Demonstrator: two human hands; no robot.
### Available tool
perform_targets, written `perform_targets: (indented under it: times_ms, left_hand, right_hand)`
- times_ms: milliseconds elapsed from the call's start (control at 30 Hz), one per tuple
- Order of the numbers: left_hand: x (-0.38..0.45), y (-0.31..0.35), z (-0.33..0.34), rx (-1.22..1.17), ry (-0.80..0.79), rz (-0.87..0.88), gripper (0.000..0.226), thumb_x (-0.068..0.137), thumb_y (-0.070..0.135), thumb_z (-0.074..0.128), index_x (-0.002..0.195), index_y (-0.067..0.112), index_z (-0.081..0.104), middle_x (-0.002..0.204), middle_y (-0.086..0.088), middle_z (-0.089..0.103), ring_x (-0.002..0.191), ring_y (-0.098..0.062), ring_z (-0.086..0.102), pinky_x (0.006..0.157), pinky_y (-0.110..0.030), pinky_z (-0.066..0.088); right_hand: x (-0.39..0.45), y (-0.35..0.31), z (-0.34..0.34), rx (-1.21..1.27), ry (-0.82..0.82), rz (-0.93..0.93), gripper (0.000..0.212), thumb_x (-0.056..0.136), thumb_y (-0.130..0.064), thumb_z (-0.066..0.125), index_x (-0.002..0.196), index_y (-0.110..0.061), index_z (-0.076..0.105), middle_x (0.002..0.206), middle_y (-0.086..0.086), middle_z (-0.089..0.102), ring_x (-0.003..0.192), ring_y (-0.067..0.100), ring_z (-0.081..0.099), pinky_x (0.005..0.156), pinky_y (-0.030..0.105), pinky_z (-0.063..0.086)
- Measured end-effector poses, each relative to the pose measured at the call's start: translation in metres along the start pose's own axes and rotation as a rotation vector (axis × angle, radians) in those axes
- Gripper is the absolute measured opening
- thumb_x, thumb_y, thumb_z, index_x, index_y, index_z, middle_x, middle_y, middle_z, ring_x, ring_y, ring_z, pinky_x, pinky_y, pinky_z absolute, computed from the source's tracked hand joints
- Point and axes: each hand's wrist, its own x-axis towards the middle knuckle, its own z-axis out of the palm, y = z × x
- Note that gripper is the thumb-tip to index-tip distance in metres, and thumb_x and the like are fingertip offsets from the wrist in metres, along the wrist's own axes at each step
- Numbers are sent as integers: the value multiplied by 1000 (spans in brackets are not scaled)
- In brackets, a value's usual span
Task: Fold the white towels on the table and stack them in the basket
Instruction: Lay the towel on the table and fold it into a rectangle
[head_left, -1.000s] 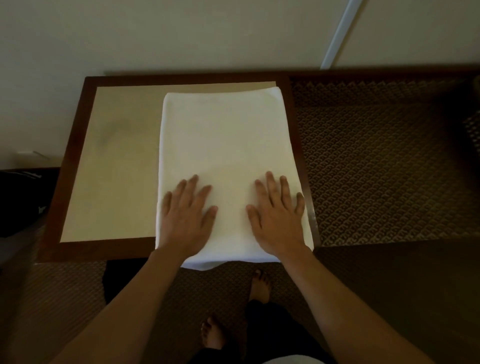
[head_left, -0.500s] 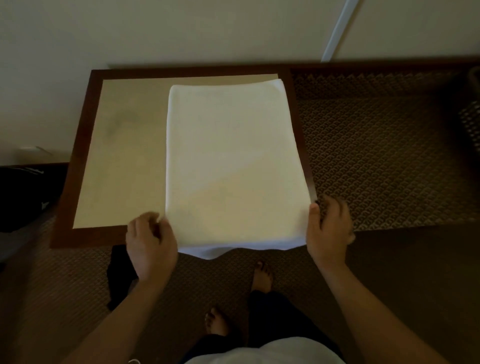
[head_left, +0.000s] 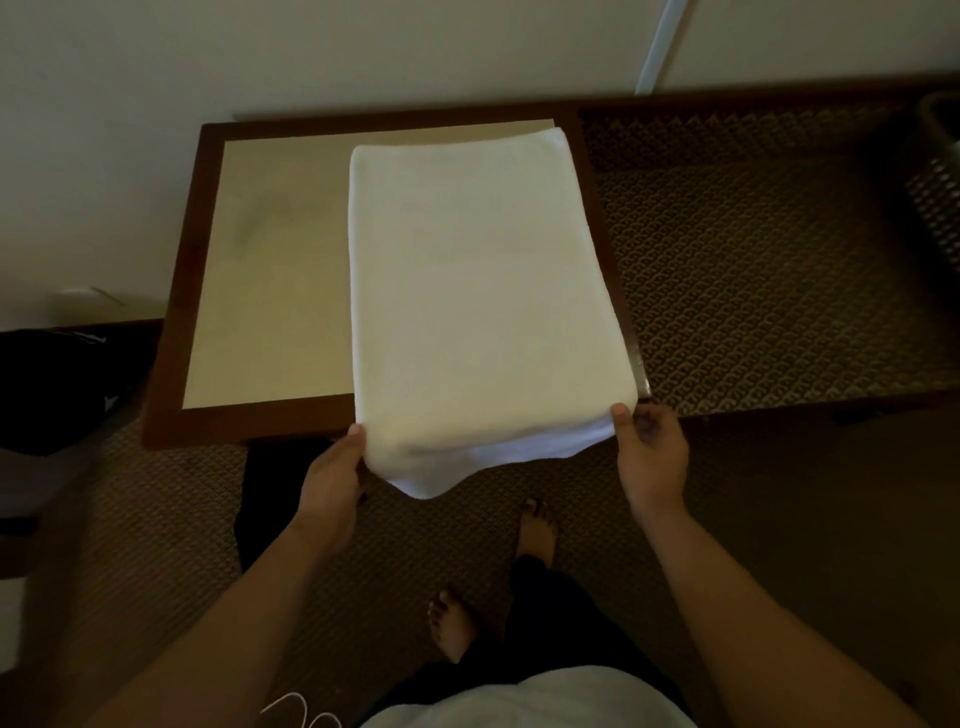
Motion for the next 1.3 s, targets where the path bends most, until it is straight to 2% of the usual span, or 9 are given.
perform_targets:
  times_ms: [100,200,333,467,600,667,733,833,1300]
  left_hand:
    - [3,2,-8,104,8,70,24,105,37,54,113,22,71,109,2,74,104,-18,67,94,-39,53]
    - [1,-1,-9,334,176,184,18,104,38,56,107,24,67,89,6,65,80,-15,60,70,-30,50]
    - [-1,-10,-3,426,328,236,30,103,43,56,118,19,67,102,1,66,99,-26,63,82,-37,49]
    - [-5,-7,4,459,453,212,19,98,36,64,111,25,56,110,-1,61,101,-26,60,80,-39,47]
    - [-14,-5,4,774,478,744,27,86,18,67,111,16,58,121,-9,57,111,-33,56,91,-48,46]
    - [-11,4,19,1046,245,933,38,94,27,58,131,19,54,144,-8,49,135,-31,44,108,-51,37]
    - [-1,14,37,1351,2,846,55,106,45,36,157,28,27,169,-2,13,157,-24,7,126,-51,10]
    - [26,23,50,1563,-34,721,71,102,62,9,163,28,-6,169,0,-21,155,-26,-20,125,-52,-8]
    - [202,175,115,1544,198,707,87,90,74,-4,163,28,-7,170,0,-17,156,-28,-15,125,-55,-5]
  right_hand:
    - [1,1,-3,-35,-27,1,14,97,-24,69,103,-11,66,94,-5,67,90,7,63,88,29,51]
    - [2,0,-6,-118,-39,-44,7,97,-19,69,97,-13,66,89,-6,67,89,15,64,88,33,51]
    - [4,4,-3,-261,-20,-28,9,96,-23,70,93,-16,65,84,-7,63,90,22,62,89,38,51]
    - [-2,-5,3,-301,50,22,16,98,-19,63,112,-13,66,105,2,64,109,29,61,92,37,45]
    - [-23,-27,18,-589,217,-366,40,95,-16,56,135,-16,53,144,10,48,134,32,44,103,57,36]
    - [-23,-40,33,-823,14,-559,51,102,-32,47,152,-23,38,164,8,27,151,29,23,115,59,22]
    - [-12,-49,50,-1023,-273,-593,60,107,-48,26,162,-26,15,171,1,2,157,25,-4,121,60,3]
    - [15,-50,59,-1199,-395,-545,72,103,-62,8,163,-26,-8,170,-2,-17,155,24,-19,123,59,-9]
    - [228,-152,156,-1246,-363,-605,75,100,-66,8,161,-28,-13,168,-8,-23,154,23,-24,118,64,-16]
